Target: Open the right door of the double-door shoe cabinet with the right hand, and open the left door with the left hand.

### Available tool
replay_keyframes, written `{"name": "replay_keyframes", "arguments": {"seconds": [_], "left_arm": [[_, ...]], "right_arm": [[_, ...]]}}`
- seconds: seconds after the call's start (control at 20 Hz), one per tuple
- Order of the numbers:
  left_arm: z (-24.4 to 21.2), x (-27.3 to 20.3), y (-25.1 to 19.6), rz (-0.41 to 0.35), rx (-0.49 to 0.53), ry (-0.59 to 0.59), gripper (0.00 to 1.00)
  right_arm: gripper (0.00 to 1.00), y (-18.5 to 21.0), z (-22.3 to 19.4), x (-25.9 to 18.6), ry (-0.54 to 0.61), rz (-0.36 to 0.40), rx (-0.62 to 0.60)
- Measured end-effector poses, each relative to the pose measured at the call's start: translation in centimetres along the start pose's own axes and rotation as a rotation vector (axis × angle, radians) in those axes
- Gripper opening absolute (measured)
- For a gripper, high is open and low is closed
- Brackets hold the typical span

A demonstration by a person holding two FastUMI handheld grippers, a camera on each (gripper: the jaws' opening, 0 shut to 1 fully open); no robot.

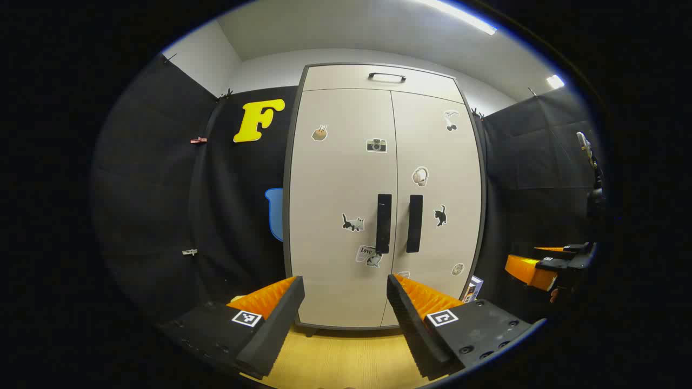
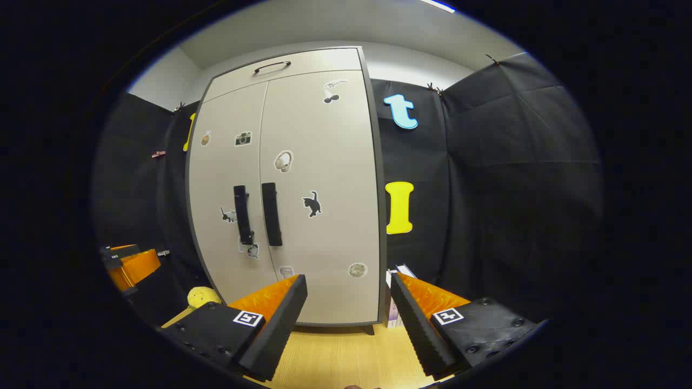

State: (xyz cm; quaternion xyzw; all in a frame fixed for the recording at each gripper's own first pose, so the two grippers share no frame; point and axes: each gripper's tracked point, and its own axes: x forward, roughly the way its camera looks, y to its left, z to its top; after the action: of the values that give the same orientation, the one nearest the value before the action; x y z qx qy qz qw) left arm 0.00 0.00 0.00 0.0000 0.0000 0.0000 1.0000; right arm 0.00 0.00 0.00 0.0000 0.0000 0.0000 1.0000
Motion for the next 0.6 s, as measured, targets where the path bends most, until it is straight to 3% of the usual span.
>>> {"name": "replay_keyframes", "arguments": {"seconds": [0.2,0.35,0.6], "left_arm": [[-1.4,0.5,-1.0,0.061,-0.032,0.034,0.95],[-1.1,0.7,-1.4,0.036,-0.061,0.048,0.95],[-0.4,1.4,0.7,0.03,0.0,0.038,0.95]], "right_arm": [[0.98,-0.8,0.2,0.9,-0.007,0.025,0.009],[0.98,-1.1,0.8,1.0,-0.013,0.009,-0.015],[0.98,1.3,1.2,0.3,-0.008,0.009,-0.006]]}}
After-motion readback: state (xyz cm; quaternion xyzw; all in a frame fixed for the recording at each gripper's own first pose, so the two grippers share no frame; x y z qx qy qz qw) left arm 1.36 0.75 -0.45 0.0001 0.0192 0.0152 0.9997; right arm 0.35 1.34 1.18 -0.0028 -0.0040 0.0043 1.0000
